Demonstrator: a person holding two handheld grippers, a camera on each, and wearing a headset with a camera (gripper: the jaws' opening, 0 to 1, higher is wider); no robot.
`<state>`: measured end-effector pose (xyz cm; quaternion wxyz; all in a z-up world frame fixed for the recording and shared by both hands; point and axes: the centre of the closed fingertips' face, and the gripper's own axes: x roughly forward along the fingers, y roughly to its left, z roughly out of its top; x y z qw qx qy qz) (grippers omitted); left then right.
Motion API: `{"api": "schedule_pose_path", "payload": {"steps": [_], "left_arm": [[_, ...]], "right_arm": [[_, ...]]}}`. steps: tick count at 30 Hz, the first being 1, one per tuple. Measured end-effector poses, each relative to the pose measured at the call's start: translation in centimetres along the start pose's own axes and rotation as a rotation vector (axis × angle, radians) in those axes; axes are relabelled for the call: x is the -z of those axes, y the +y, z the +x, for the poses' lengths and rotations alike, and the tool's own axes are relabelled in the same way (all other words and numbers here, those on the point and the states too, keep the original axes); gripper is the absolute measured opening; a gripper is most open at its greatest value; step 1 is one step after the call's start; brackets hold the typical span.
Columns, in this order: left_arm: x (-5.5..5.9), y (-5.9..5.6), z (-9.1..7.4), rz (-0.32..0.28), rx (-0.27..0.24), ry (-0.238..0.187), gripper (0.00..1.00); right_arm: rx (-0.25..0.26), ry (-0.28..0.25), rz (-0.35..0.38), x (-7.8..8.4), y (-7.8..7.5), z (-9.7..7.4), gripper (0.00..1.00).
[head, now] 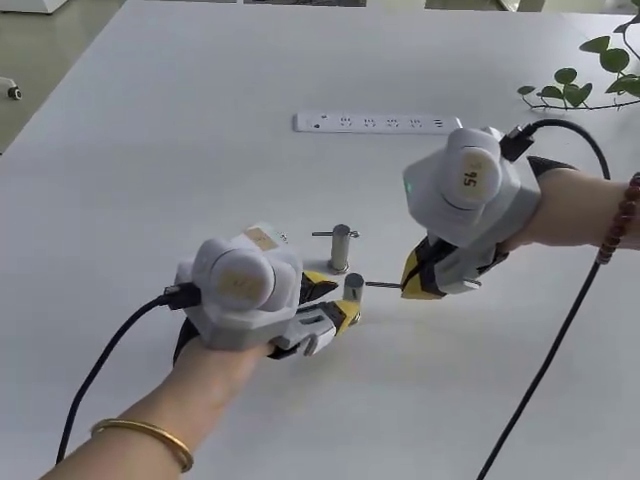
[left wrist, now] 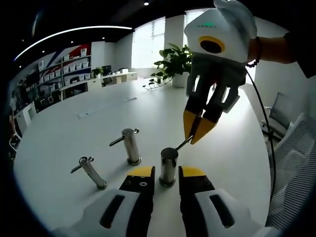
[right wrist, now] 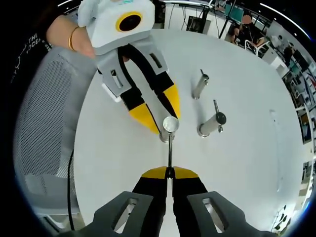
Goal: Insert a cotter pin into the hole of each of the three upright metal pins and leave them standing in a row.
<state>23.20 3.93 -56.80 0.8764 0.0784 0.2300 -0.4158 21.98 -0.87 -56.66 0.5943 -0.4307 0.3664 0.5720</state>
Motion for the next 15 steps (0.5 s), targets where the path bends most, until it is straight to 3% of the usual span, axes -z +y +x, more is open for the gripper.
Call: {"api": "schedule_pose_path", "payload": {"steps": [3, 15], "left_arm": [[0.11, -0.15, 0.39, 0.022, 0.013, 0.007, 0.16], [0.25, -0.28, 1.02, 0.008, 0.042, 0.006, 0.12]], "right_arm": [[-0.007, 0.003, -0.006, -0.10, 0.06, 0.09, 0.00], [-0.014, 0.021, -0.028, -0.53, -0.31, 0.32, 0.00]]}}
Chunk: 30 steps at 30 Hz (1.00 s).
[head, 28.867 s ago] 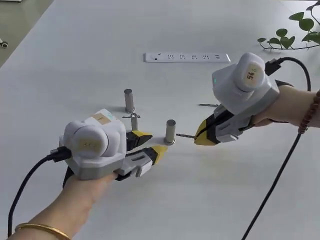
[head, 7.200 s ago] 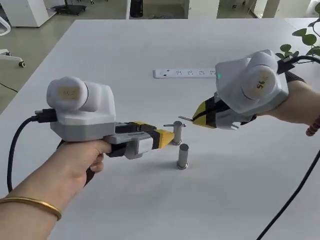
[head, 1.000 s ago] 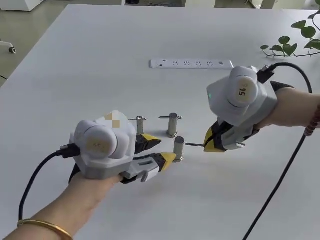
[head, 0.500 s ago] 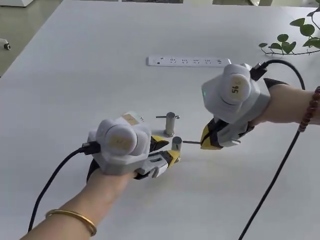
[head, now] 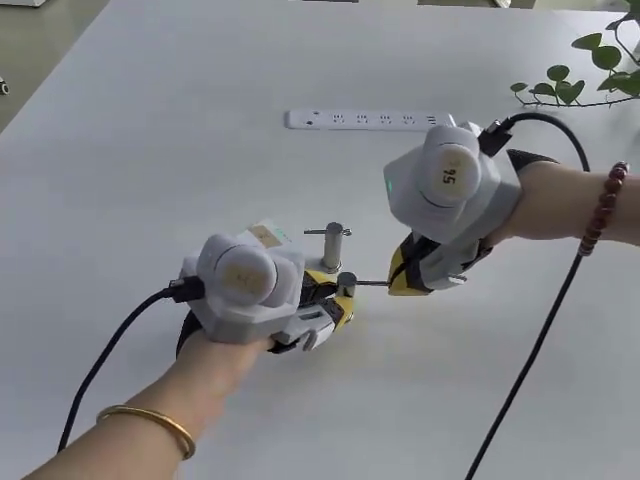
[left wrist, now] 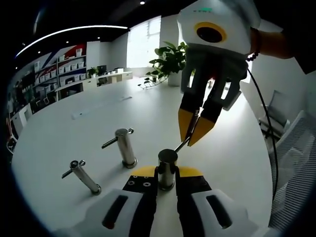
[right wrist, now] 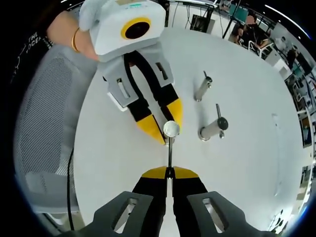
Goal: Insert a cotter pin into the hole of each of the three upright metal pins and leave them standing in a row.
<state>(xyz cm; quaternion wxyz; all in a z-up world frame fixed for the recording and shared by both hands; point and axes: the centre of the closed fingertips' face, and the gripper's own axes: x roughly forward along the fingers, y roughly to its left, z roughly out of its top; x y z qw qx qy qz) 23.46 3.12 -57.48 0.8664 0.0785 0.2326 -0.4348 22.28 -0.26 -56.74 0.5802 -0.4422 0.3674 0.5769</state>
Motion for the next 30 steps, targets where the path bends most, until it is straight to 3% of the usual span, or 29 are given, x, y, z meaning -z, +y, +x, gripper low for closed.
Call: {"api": "schedule_pose_path", "payload": {"steps": [14, 22, 30], "left_arm": [[0.1, -0.2, 0.3, -0.028, 0.023, -0.006, 0.12], [0.1, -0.2, 0.4, -0.015, 0.026, -0.007, 0.11], [0.1, -0.2, 0.5, -0.039, 0.024, -0.018, 0.12]], "right_arm": [[-0.009, 0.037, -0.069, -0.7, -0.3, 0.3, 0.00], [-0.009, 0.035, -0.066, -1.3, -0.6, 0.7, 0.00], [-0.011, 0.025, -0.072, -2.1, -0.8, 1.2, 0.00]]}}
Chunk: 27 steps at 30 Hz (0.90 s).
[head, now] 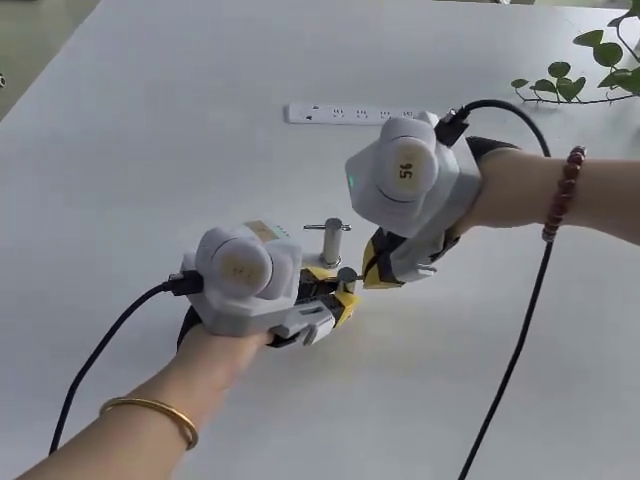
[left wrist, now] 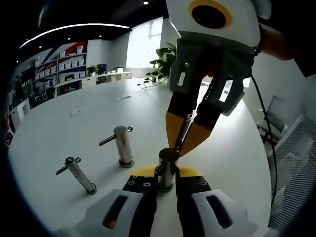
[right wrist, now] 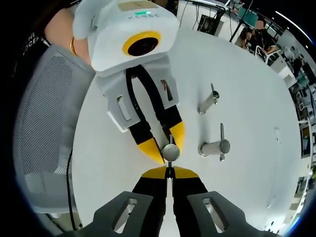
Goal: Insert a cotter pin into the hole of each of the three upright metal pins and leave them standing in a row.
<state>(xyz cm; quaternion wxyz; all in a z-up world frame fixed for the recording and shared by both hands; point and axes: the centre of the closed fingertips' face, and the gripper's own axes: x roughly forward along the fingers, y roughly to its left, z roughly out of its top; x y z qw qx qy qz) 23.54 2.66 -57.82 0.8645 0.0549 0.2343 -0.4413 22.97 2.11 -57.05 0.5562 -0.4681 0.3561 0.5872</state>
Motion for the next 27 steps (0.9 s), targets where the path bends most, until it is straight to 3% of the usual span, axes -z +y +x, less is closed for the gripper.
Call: {"api": "schedule_pose_path", "payload": {"steps": [5, 14, 20, 27], "left_arm": [[0.3, 0.2, 0.1, -0.097, -0.008, -0.040, 0.13], [0.6, 0.3, 0.3, -0.157, -0.020, -0.059, 0.13], [0.6, 0.3, 0.4, -0.177, -0.024, -0.067, 0.14], [0.7, 0.3, 0.4, -0.178, -0.024, -0.065, 0.14]], "right_arm": [[0.005, -0.014, 0.017, -0.4, -0.1, 0.2, 0.00], [0.005, -0.020, 0.039, -0.7, 0.0, 0.2, 0.00], [0.004, -0.054, 0.094, -0.8, -0.1, 0.1, 0.00], [0.021, -0.084, 0.125, -0.9, 0.0, -0.5, 0.07]]}}
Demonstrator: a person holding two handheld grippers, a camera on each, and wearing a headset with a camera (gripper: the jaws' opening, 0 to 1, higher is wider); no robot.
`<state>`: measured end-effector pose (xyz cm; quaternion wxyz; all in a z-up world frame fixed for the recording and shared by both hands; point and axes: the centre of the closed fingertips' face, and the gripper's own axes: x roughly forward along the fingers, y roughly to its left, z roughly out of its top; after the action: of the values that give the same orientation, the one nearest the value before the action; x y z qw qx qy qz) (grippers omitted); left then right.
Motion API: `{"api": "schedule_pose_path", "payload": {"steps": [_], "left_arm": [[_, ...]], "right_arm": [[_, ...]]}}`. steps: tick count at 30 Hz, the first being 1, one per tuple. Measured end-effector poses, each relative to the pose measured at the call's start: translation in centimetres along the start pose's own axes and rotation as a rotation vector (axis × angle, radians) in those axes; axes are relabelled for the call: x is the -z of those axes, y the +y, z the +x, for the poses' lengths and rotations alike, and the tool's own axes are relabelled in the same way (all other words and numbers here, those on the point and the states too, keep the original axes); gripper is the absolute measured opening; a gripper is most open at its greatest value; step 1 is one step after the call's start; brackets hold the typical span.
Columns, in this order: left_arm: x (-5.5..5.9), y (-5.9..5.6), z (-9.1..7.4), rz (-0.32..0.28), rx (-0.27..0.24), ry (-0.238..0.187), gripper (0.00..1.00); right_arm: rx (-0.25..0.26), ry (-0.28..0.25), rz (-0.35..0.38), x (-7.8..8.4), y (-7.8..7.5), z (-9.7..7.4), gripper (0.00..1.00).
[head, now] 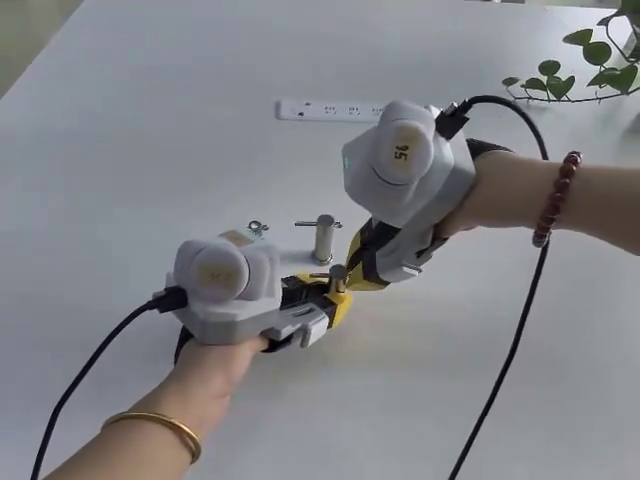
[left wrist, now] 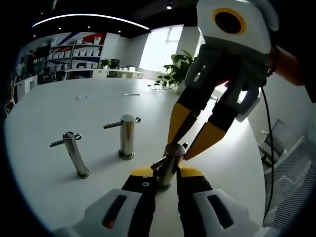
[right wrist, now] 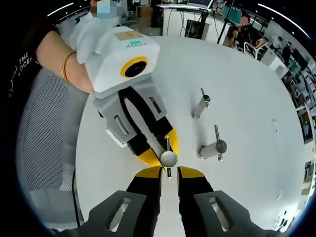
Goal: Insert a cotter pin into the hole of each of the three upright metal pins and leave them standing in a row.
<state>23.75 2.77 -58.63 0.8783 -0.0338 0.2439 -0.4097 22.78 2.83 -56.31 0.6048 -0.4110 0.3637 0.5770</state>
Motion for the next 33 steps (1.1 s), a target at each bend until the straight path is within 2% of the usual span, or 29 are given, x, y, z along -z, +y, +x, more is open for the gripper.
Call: {"api": "schedule_pose_path", "payload": {"steps": [7, 10, 15, 22, 33], "left_arm": [[0.1, 0.0, 0.0, 0.003, 0.002, 0.003, 0.14], [0.1, 0.0, 0.0, 0.004, 0.005, 0.005, 0.14], [0.2, 0.0, 0.0, 0.003, 0.006, 0.008, 0.14], [0.2, 0.1, 0.0, -0.001, 0.003, 0.009, 0.14], [0.3, 0.0, 0.0, -0.006, 0.002, 0.013, 0.14]], "right_arm": [[-0.001, 0.006, 0.012, 0.9, 0.8, -0.8, 0.06], [0.012, 0.011, 0.003, 1.4, 0.4, -0.7, 0.03], [0.013, -0.012, 0.025, 1.0, 0.2, -0.8, 0.01], [0.005, -0.020, 0.009, 0.7, 0.3, -0.6, 0.00], [0.004, -0.013, 0.002, 0.7, 0.5, -0.4, 0.00]]}}
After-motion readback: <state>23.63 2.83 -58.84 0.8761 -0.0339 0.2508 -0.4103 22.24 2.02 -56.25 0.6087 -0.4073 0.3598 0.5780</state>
